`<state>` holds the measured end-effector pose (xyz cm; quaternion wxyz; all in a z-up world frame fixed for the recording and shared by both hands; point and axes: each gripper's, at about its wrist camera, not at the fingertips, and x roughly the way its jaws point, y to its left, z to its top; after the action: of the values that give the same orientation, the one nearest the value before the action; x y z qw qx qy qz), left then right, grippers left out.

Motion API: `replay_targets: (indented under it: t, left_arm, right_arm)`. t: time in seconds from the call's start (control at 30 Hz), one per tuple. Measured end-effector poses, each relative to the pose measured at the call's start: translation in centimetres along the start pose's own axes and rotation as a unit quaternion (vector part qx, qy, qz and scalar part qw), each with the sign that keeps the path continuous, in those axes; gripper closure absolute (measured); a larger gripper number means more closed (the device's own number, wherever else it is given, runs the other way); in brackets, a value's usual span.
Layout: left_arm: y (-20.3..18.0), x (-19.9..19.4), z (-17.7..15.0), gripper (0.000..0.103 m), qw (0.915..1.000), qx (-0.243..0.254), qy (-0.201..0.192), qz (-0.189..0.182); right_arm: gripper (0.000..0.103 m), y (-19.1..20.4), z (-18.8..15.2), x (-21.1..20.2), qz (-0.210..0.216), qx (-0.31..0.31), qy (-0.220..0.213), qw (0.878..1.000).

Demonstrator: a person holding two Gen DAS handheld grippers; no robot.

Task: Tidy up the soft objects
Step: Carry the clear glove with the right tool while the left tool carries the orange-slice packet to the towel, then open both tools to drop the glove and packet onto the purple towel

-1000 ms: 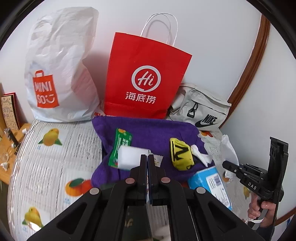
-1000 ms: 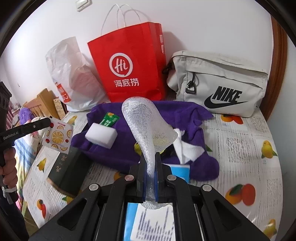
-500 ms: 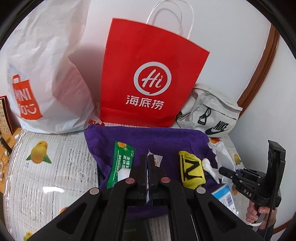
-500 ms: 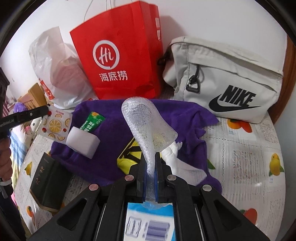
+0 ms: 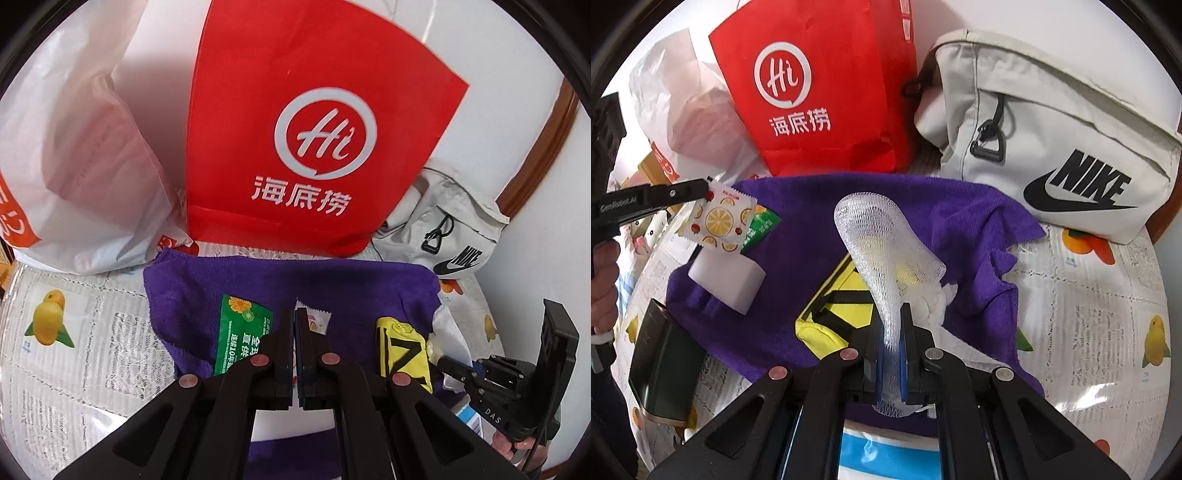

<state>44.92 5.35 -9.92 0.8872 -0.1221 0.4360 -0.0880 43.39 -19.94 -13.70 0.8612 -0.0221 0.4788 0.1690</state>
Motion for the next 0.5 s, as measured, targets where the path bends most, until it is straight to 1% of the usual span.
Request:
replay_targets:
  t: [0.07,0.13,0.27,0.33,0.37,0.4,0.43,0.47,0.5]
  left_arm:
    - [0.4,0.7,-0.1,0.101,0.9999,-0.004,0.011,0.006]
    - [0.8,1.0,-0.2,0.101,0.9998,-0.008,0.013,0.015]
    - [1.5,1.1,-0.5,0.101,0.9995,-0.015,0.017,0.021]
    - [1.6,1.0,-0.7,0.101,0.9994,-0.011,0.019,0.027]
    - [1.6,0.8,-0.7,0.100,0.9994,-0.008,0.019,0.029]
    - [1.5,0.7,-0.8,0.098,0.9993,-0.007,0.019,0.031]
    - [1.5,0.5,-0.9,0.090,0.9992,-0.005,0.019,0.034]
    - [1.5,0.4,-0.9,0.079,0.9992,-0.005,0.018,0.036]
    - [1.5,0.2,-1.0,0.075,0.9990,-0.007,0.017,0.041]
  right_arm:
    - [0.096,-0.1,0.0,0.3,0.002,0.001,0.003,1.000]
    - [0.096,-0.1,-0.1,0.5,0.003,0.001,0.006,1.000]
    - [0.094,-0.2,-0.2,1.0,0.002,0.000,0.010,1.000]
    - [0.091,0.0,-0.1,1.1,0.002,-0.001,0.009,1.000]
    - [0.081,0.0,-0.1,1.2,0.002,0.000,0.011,1.000]
    - [0.066,0.0,-0.1,1.1,0.003,0.002,0.010,1.000]
    - [0.059,0.1,-0.1,1.0,0.003,0.002,0.006,1.000]
    - [0.049,0.2,-0.1,0.8,0.002,0.002,0.000,1.000]
    - [0.043,0.3,-0.2,0.5,-0.003,0.001,-0.009,1.000]
